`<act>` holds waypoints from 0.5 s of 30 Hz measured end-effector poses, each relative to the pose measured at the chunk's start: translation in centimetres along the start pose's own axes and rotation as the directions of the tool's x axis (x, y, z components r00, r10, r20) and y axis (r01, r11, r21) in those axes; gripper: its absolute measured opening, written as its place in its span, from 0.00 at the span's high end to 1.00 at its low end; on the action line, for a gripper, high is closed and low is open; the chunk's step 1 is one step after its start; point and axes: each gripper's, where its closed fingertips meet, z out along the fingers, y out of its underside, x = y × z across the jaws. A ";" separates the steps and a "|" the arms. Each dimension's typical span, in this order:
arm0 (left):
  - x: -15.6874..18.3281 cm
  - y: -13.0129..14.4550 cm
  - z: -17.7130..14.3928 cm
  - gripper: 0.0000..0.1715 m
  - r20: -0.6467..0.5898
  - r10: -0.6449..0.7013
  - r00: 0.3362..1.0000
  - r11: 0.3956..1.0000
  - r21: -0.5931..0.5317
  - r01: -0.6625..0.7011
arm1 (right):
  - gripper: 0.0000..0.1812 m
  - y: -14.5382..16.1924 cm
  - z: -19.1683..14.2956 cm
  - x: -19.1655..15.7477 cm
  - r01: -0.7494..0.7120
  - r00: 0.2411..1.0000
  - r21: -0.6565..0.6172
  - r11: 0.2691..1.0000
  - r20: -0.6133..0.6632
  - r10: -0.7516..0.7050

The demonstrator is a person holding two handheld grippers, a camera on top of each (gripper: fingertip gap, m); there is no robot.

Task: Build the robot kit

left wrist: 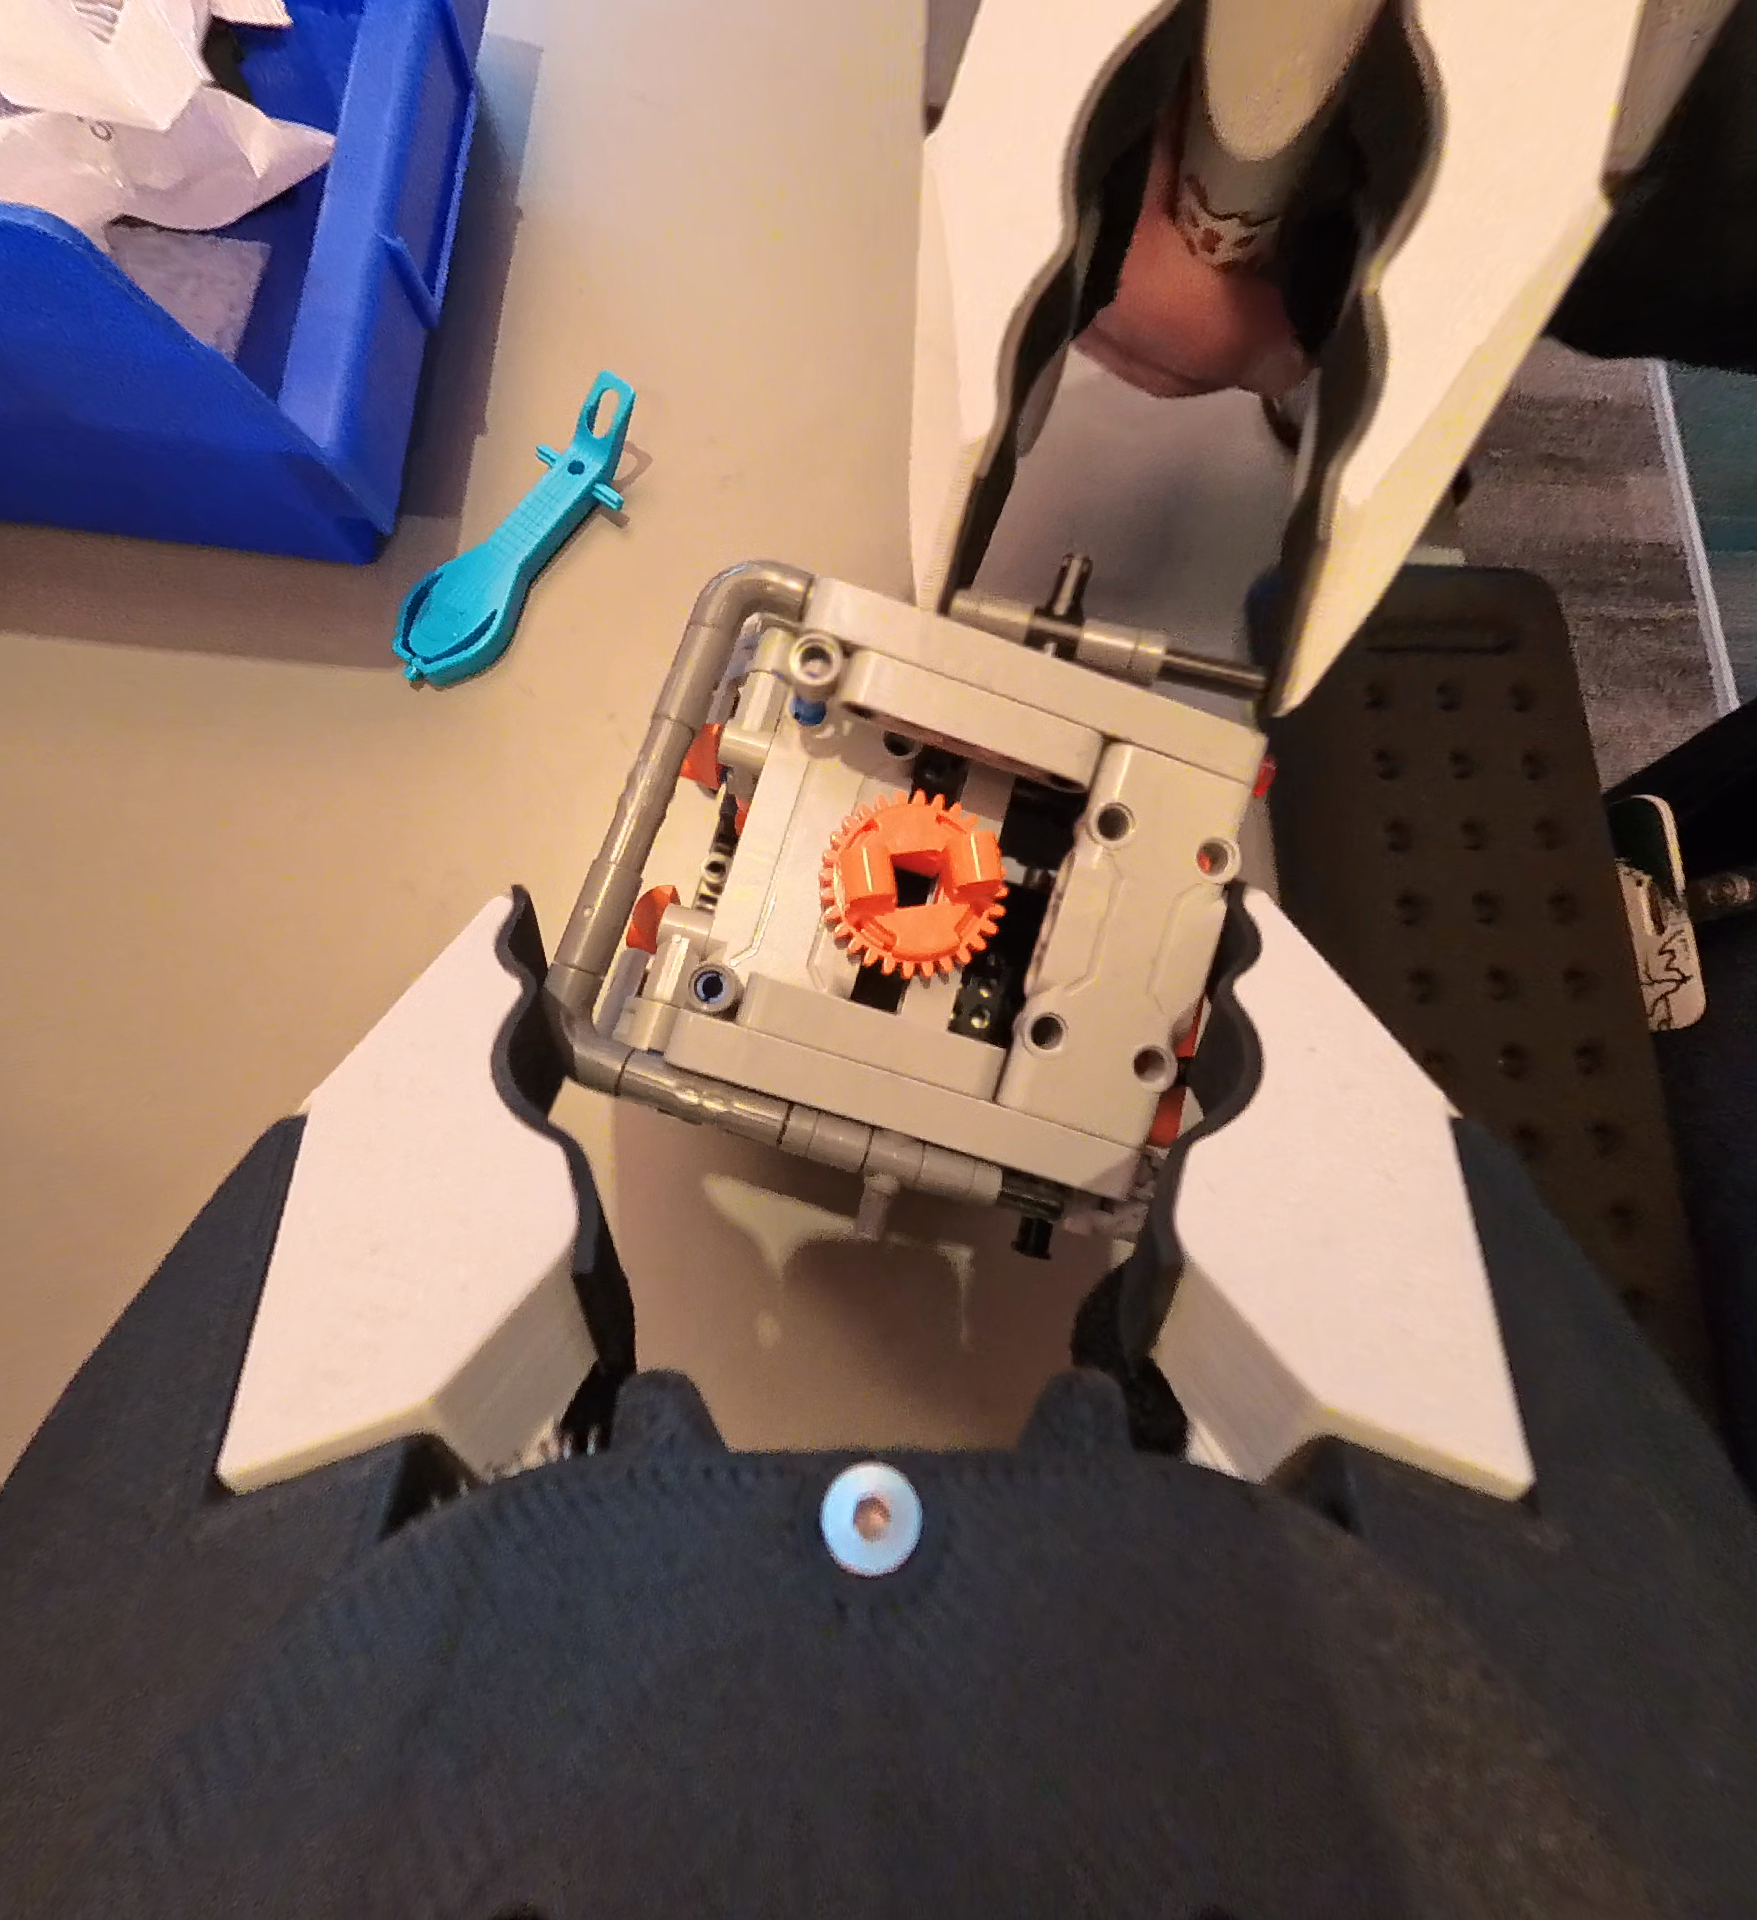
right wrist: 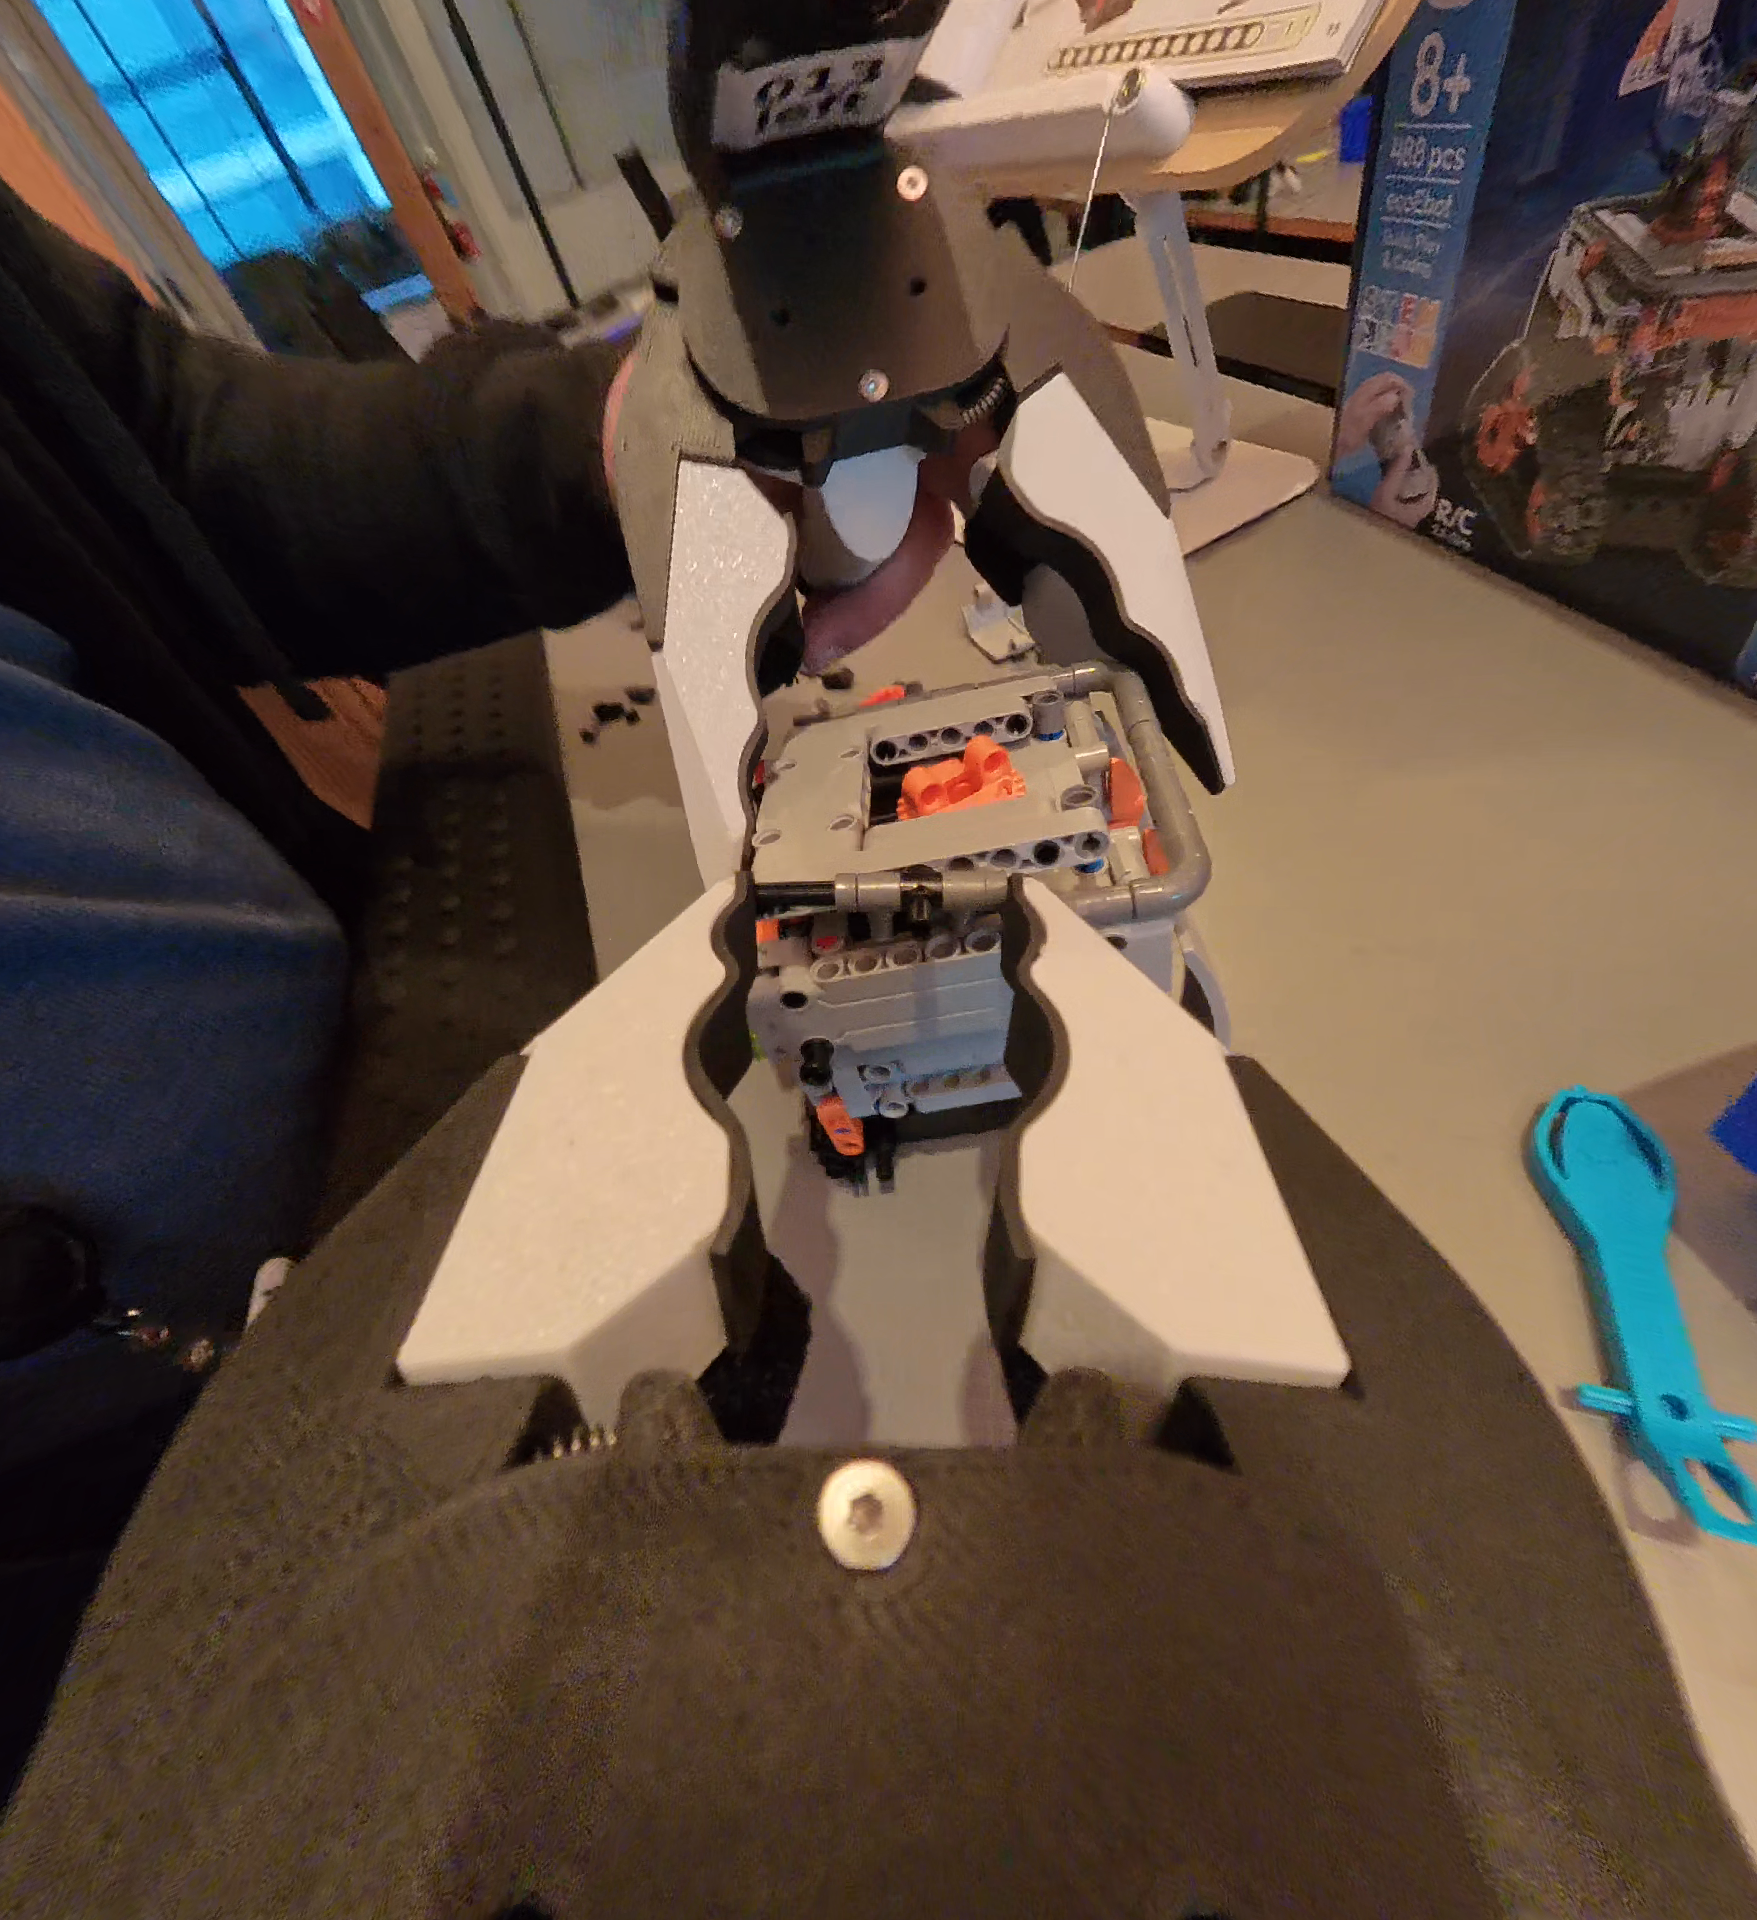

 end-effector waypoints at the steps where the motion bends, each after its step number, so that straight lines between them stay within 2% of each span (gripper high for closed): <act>1: 0.0 0.2 0.0 0.28 -0.005 -0.001 1.000 1.000 -0.007 0.001 | 0.75 0.1 -0.1 0.0 0.006 1.000 -0.004 1.000 -0.006 -0.006; 8: 0.1 0.2 0.1 0.29 -0.018 -0.011 1.000 1.000 -0.008 0.011 | 0.76 0.0 -0.3 0.2 -0.051 0.998 0.039 0.998 -0.021 0.052; 12: 0.0 0.3 0.0 0.29 -0.008 -0.016 1.000 0.999 -0.029 0.015 | 0.76 0.2 -0.2 0.0 0.059 0.990 -0.033 0.998 -0.125 -0.063; 15: 0.1 0.3 0.1 0.29 -0.017 -0.021 1.000 0.999 -0.027 0.021 | 0.76 0.4 -0.3 0.0 0.046 0.988 -0.072 0.996 -0.143 -0.056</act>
